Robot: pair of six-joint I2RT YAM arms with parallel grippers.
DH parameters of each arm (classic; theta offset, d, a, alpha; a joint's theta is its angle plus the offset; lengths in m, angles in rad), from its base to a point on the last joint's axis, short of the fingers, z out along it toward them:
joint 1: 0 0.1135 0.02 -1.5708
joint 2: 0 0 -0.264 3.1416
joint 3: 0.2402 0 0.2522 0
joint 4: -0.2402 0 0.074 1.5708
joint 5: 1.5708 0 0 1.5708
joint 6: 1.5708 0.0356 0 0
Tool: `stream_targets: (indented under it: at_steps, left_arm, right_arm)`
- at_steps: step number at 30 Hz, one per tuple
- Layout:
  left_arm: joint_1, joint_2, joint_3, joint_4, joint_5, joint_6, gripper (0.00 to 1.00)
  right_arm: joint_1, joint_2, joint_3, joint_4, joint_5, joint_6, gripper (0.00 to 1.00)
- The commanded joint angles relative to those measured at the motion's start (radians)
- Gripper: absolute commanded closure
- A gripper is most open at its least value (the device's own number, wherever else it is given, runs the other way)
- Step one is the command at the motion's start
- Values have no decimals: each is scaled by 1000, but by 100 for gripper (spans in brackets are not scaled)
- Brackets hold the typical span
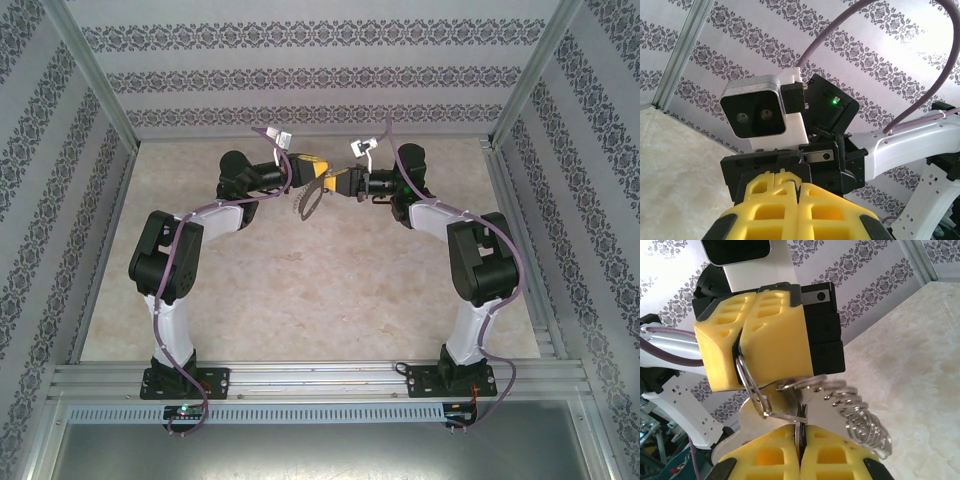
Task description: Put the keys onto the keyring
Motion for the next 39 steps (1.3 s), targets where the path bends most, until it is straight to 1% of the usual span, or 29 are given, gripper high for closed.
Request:
stream_targets:
  at_steps: [1,4,7,11,13,16,18,20,29,30,34,38,39]
  left_arm:
    - [-25,-53,4,95,1,-2,100]
    - [-27,-51,6,86,1,4,100]
    - [-28,-50,8,84,2,5,100]
    - [-28,-55,8,83,5,7,100]
    - [-29,-54,8,80,5,6,100]
    - [-33,-47,15,78,5,8,100]
    - [-33,-45,18,79,5,7,100]
    - [-34,-46,18,75,5,8,100]
    - [-35,-41,19,64,7,18,100]
    - [-35,-42,18,63,7,20,100]
    - [-35,-42,15,56,5,32,100]
    - [-35,-34,14,57,5,33,100]
    - [-36,-33,16,58,5,31,100]
  right_arm:
    - [4,23,27,35,-27,14,100]
    - [13,35,35,67,-46,46,100]
    - [19,34,38,64,-61,41,100]
    - [-8,32,20,68,-48,36,100]
    - [-16,49,23,113,-40,77,100]
    - [16,87,64,236,-75,191,100]
    - [35,88,77,207,-85,173,100]
    - [31,79,67,164,-76,130,100]
    - [-16,49,7,199,-58,145,100]
    - [-21,43,0,199,-53,143,95]
    - [-56,2,-47,195,-36,138,63]
    - [-101,-60,-118,183,-22,121,50]
    - [-112,-79,-137,177,-17,114,48]
